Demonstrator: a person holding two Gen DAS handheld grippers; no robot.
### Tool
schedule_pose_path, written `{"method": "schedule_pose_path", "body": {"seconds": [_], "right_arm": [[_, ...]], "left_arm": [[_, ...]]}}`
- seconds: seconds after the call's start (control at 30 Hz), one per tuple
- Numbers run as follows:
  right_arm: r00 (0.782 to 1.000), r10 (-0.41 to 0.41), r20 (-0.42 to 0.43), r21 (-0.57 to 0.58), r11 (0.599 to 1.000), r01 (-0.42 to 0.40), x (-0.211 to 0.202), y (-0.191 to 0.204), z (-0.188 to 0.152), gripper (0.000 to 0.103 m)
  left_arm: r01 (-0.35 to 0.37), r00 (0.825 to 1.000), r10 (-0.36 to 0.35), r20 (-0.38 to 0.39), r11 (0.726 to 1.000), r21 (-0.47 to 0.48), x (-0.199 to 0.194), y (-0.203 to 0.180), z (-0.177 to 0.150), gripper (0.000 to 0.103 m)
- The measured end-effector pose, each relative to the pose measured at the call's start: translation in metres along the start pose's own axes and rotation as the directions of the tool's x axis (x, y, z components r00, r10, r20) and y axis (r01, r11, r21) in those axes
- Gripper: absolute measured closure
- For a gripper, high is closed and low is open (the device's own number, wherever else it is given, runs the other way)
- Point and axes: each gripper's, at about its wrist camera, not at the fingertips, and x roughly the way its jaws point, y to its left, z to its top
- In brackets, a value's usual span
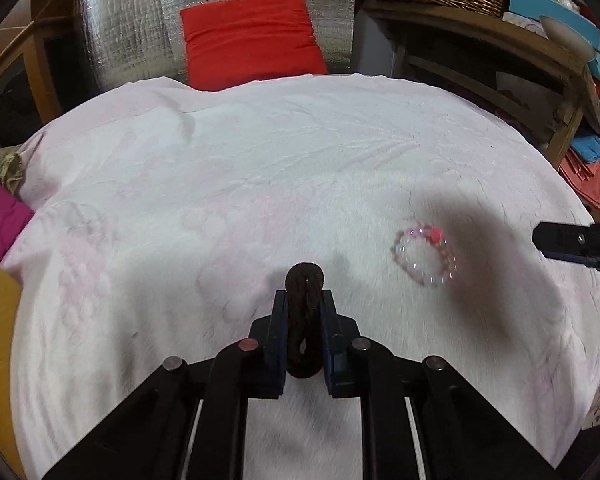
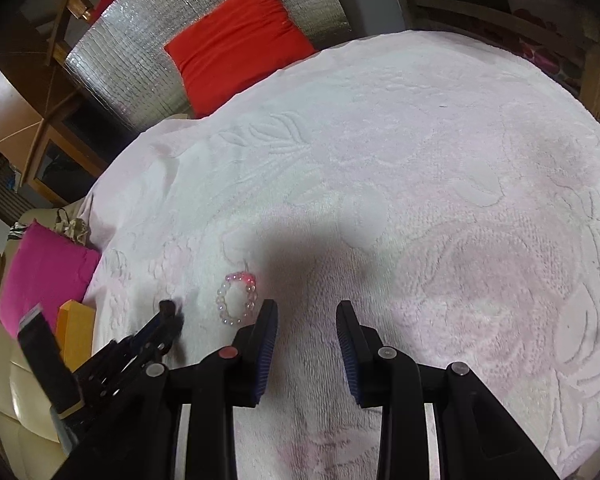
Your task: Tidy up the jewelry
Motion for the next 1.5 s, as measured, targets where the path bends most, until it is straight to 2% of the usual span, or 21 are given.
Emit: {"method": "schedule_pose_path", "body": {"seconds": [0.27, 0.37, 0.53, 0.6, 0.67, 0.7, 0.9, 1.1, 1.37, 1.43, 1.5], "right_arm": [[0.996, 0.078, -0.036, -0.013, 0.997, -0.079, -0.003, 0.015, -0.005, 0.069], [0.993, 0.101, -0.062, -0.006, 0.995, -0.101, 0.003, 0.022, -0.003, 0.069], [0.988, 0.129, -0.089, 0.019, 0.992, -0.128, 0.018, 0.034, 0.002, 0.069], [0.988, 0.115, -0.101, 0.025, 0.993, -0.113, 0.027, 0.037, 0.004, 0.069], [0.989, 0.100, -0.108, 0.029, 0.995, -0.098, 0.034, 0.038, 0.009, 0.069], [0.990, 0.093, -0.107, 0.030, 0.995, -0.090, 0.036, 0.037, 0.010, 0.069], [0.992, 0.067, -0.105, 0.058, 0.996, -0.061, 0.049, 0.029, 0.020, 0.069], [0.993, 0.040, -0.115, 0.033, 0.999, -0.036, 0.063, 0.040, 0.021, 0.069], [0.995, -0.043, -0.091, -0.002, 0.999, 0.043, 0.073, 0.049, 0.016, 0.071], [0.995, -0.025, -0.091, -0.018, 1.000, 0.024, 0.073, 0.053, 0.015, 0.080], [0.994, 0.009, -0.108, -0.028, 1.000, -0.012, 0.073, 0.056, 0.014, 0.080]], "left_arm": [[-0.007, 1.000, 0.005, -0.015, 0.995, -0.097, -0.034, 0.046, -0.027, 0.088], [-0.008, 0.998, -0.001, -0.062, 0.990, -0.143, -0.031, 0.067, -0.035, 0.088], [0.009, 0.996, -0.024, -0.087, 0.985, -0.172, -0.026, 0.088, -0.037, 0.084], [0.024, 0.996, -0.039, -0.081, 0.984, -0.179, -0.027, 0.094, -0.034, 0.078], [0.047, 0.996, -0.060, -0.071, 0.983, -0.176, -0.028, 0.098, -0.030, 0.056], [0.050, 0.996, -0.063, -0.068, 0.983, -0.177, -0.028, 0.100, -0.028, 0.053], [0.094, 0.994, -0.104, -0.031, 0.972, -0.217, -0.040, 0.119, -0.022, 0.050], [0.064, 0.996, -0.075, -0.038, 0.973, -0.223, -0.045, 0.135, -0.031, 0.048], [0.043, 0.998, -0.052, -0.030, 0.967, -0.252, -0.050, 0.152, -0.038, 0.048], [0.053, 0.998, -0.061, -0.026, 0.970, -0.239, -0.050, 0.149, -0.038, 0.048], [0.065, 0.997, -0.073, -0.029, 0.971, -0.228, -0.048, 0.146, -0.036, 0.048]]}}
